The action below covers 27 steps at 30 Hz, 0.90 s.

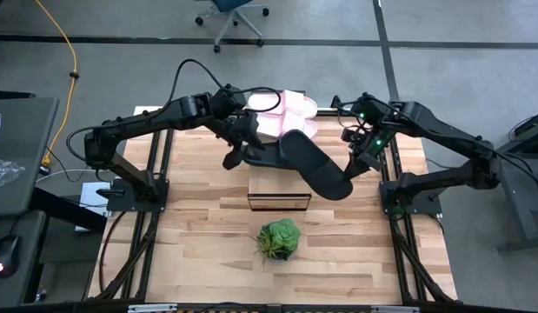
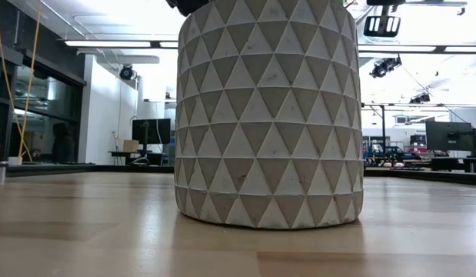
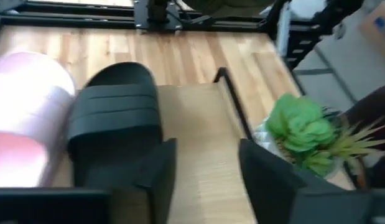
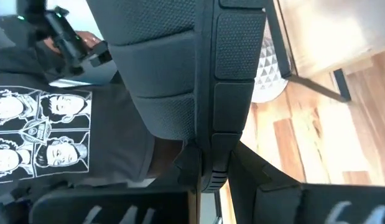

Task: Pick and place slides into the shelf
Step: Put the black slide on the shelf

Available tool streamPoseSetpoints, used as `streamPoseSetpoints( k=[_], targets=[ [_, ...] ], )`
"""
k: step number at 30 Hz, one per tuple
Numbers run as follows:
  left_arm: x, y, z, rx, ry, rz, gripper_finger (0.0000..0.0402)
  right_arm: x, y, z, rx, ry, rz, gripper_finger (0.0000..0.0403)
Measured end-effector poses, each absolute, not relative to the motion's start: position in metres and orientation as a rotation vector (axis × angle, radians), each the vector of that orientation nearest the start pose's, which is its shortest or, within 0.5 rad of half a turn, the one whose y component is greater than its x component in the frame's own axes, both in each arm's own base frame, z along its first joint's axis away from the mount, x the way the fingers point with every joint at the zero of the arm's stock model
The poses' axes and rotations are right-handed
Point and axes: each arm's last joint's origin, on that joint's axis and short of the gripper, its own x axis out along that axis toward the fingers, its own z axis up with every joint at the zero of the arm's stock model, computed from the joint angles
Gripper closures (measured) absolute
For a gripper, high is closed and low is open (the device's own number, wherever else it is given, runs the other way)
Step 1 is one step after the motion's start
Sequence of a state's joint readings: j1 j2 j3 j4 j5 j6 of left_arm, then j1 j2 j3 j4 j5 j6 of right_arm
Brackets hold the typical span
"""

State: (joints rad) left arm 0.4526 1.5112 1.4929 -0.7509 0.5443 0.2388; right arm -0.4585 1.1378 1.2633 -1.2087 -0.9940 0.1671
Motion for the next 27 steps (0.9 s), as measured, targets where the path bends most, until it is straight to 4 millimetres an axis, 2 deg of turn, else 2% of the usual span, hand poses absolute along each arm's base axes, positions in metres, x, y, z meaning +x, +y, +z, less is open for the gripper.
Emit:
streamPoseSetpoints(
  k=[5,9,14,27],
  targets=[
    [0.295,0.125,0.363,-0.258,0.602,-0.187,0.0165,0.181,-0.048,0.358,0.841,0.921,0.403,0.0376],
    [0.300,0.126,0.371,-0.366,0.515,-0.210,0.0139,0.190,-0.041,0.359,0.797,0.911,0.411,0.0376],
    [0.307,0.127,0.372,-0.444,0.479,-0.232,0.0143,0.199,-0.037,0.356,0.790,0.927,0.417,0.0376],
    [0.309,0.121,0.373,-0.461,0.487,-0.246,0.0189,0.220,-0.032,0.342,0.743,0.989,0.421,0.0376]
  ],
)
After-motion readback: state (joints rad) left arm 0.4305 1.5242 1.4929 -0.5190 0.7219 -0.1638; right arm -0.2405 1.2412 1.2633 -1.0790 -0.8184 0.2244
